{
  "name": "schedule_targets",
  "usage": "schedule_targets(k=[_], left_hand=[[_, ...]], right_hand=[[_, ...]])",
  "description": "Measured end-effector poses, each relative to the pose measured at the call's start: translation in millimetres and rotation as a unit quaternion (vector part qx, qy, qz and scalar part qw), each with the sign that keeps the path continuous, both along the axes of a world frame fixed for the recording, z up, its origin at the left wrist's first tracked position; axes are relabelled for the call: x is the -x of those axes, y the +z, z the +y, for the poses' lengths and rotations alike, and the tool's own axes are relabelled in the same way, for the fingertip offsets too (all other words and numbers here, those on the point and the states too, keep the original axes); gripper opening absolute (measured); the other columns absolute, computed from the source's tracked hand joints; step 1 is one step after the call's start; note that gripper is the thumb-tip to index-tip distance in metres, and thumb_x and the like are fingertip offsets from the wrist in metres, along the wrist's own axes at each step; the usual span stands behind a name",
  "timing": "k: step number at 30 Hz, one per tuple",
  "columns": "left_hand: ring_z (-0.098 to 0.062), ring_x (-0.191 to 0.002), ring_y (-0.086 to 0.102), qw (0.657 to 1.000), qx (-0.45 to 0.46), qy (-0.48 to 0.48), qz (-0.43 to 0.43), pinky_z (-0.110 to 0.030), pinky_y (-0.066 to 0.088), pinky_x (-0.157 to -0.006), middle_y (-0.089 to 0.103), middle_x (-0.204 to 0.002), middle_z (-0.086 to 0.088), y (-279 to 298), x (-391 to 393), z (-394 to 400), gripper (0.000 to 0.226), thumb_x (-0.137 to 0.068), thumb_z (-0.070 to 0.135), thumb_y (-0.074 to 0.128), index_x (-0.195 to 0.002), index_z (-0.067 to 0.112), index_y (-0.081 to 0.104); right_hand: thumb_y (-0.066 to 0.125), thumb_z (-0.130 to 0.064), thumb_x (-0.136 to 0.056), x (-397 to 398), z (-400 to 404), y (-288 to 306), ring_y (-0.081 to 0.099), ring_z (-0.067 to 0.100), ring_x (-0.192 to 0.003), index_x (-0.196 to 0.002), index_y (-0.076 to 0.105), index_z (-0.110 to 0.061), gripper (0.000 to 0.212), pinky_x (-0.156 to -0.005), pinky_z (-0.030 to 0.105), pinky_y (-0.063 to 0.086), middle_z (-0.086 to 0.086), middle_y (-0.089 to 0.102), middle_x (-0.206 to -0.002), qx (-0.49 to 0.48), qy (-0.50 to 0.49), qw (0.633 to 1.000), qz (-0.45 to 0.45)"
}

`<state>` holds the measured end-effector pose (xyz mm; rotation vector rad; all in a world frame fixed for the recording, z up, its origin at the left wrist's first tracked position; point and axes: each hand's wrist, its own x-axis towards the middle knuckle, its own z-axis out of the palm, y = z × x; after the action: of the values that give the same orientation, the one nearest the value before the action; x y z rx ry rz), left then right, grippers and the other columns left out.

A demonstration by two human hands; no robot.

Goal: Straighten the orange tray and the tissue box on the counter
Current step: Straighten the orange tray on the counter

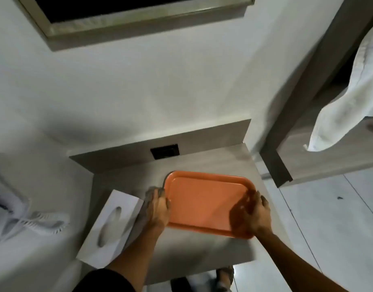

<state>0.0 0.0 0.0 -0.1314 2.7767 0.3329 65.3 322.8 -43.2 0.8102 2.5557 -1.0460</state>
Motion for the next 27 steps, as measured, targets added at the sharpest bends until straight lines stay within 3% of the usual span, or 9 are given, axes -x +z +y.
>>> schedule_targets(k=[4, 8, 11, 14, 17, 27], left_hand=[[-0.033, -0.140, 0.055, 0.997, 0.021, 0.073, -0.005, -0.045, 0.047, -0.119, 0.056, -0.149, -0.013, -14.8, -4.0, -4.0, 0.040, -0.108, 0.024, 0.049, -0.146, 0.012, 0.053], [-0.042, -0.132, 0.063, 0.972, -0.105, 0.208, -0.014, -0.050, 0.051, -0.116, 0.068, -0.138, -0.023, -27.6, -4.6, -4.6, 0.031, -0.104, 0.007, 0.053, -0.132, 0.001, 0.066], [-0.049, -0.124, 0.065, 0.933, -0.204, 0.297, 0.003, -0.054, 0.054, -0.111, 0.071, -0.124, -0.030, -34.8, -10.3, -6.4, 0.026, -0.104, 0.005, 0.054, -0.120, -0.006, 0.072], [-0.045, -0.120, 0.069, 0.923, -0.201, 0.325, 0.039, -0.051, 0.053, -0.106, 0.074, -0.121, -0.028, -38.0, -25.2, -10.5, 0.026, -0.107, 0.015, 0.059, -0.116, -0.003, 0.074], [-0.048, -0.112, 0.071, 0.905, -0.225, 0.354, 0.072, -0.054, 0.058, -0.101, 0.075, -0.114, -0.032, -43.4, -36.2, -16.3, 0.028, -0.108, 0.011, 0.055, -0.111, -0.010, 0.073], [-0.045, -0.128, 0.067, 0.868, -0.238, 0.416, 0.131, -0.054, 0.049, -0.114, 0.073, -0.133, -0.029, -53.3, -31.0, -23.3, 0.032, -0.107, 0.007, 0.058, -0.134, -0.007, 0.071]], right_hand=[[0.066, -0.018, -0.111, -11.8, 7.0, -9.9, 0.062, 0.051, -0.143, -0.166, 0.041, 0.001, 0.064, -0.122, 0.063, 0.051, 0.030, 0.061, -0.157, -0.016, -0.078, 0.996, -0.026], [0.062, -0.006, -0.111, -5.6, 9.1, -11.6, 0.074, 0.049, -0.126, -0.143, 0.067, 0.005, 0.034, -0.112, 0.057, 0.059, 0.030, 0.076, -0.136, -0.023, -0.097, 0.995, -0.006], [0.062, -0.003, -0.111, 6.8, 9.0, -11.0, 0.075, 0.048, -0.124, -0.139, 0.070, 0.004, 0.031, -0.111, 0.055, 0.059, 0.029, 0.078, -0.134, -0.013, -0.084, 0.996, 0.002], [0.060, -0.004, -0.112, 25.7, 3.8, -6.3, 0.075, 0.047, -0.126, -0.139, 0.071, 0.003, 0.030, -0.114, 0.057, 0.060, 0.026, 0.078, -0.136, -0.005, -0.069, 0.998, 0.007], [0.060, -0.003, -0.112, 48.3, -0.7, -2.6, 0.075, 0.046, -0.124, -0.138, 0.073, 0.002, 0.030, -0.113, 0.056, 0.060, 0.026, 0.079, -0.134, -0.004, -0.045, 0.999, 0.014], [0.064, -0.002, -0.108, 91.8, -14.7, -13.3, 0.077, 0.047, -0.119, -0.135, 0.076, 0.002, 0.030, -0.111, 0.054, 0.061, 0.027, 0.081, -0.128, 0.007, -0.016, 0.999, 0.043]])
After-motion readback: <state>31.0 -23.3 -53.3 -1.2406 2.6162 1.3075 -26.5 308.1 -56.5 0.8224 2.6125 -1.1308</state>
